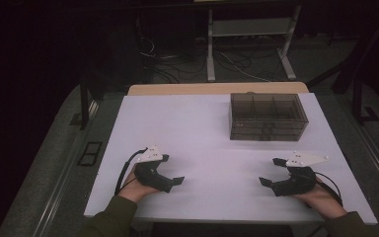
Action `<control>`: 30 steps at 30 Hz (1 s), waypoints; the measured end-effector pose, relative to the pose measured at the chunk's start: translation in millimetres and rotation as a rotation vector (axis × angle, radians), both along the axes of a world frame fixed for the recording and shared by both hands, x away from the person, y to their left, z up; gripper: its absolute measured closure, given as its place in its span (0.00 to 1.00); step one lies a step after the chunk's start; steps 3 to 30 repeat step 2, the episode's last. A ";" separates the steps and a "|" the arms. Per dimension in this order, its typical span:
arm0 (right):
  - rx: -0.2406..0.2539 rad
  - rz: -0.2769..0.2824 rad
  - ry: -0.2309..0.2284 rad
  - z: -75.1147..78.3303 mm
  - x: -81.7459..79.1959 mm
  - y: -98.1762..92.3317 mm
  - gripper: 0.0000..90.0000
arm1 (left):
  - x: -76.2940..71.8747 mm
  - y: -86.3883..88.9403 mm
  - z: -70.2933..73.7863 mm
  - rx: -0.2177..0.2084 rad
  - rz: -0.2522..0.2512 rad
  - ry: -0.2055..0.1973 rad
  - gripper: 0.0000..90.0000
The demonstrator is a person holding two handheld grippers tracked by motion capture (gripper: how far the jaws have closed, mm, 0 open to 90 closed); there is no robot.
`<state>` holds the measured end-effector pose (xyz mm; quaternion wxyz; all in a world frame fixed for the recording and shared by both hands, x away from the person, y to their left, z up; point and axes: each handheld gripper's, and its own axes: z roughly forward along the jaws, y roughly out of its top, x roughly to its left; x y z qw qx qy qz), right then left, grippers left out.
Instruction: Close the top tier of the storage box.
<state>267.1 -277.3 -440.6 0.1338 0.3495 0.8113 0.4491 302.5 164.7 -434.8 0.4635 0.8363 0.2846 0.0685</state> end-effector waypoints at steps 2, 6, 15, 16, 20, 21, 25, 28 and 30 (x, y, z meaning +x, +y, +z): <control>0.001 -0.002 -0.001 0.1 0.2 -0.3 0.13 | 0.1 -0.1 -0.1 0.001 0.001 0.001 0.00; 0.001 -0.002 -0.001 0.1 0.2 -0.3 0.13 | 0.1 -0.1 -0.1 0.001 0.001 0.001 0.00; 0.001 -0.002 -0.001 0.1 0.2 -0.3 0.13 | 0.1 -0.1 -0.1 0.001 0.001 0.001 0.00; 0.001 -0.002 -0.001 0.1 0.2 -0.3 0.13 | 0.1 -0.1 -0.1 0.001 0.001 0.001 0.00; 0.001 -0.002 -0.001 0.1 0.2 -0.3 0.13 | 0.1 -0.1 -0.1 0.001 0.001 0.001 0.00; 0.001 -0.002 -0.001 0.1 0.2 -0.3 0.13 | 0.1 -0.1 -0.1 0.001 0.001 0.001 0.00; 0.001 -0.002 -0.001 0.1 0.2 -0.3 0.13 | 0.1 -0.1 -0.1 0.001 0.001 0.001 0.00; 0.001 -0.002 -0.001 0.1 0.2 -0.3 0.13 | 0.1 -0.1 -0.1 0.001 0.001 0.001 0.00; 0.001 -0.002 -0.001 0.1 0.2 -0.3 0.13 | 0.1 -0.1 -0.1 0.001 0.001 0.001 0.00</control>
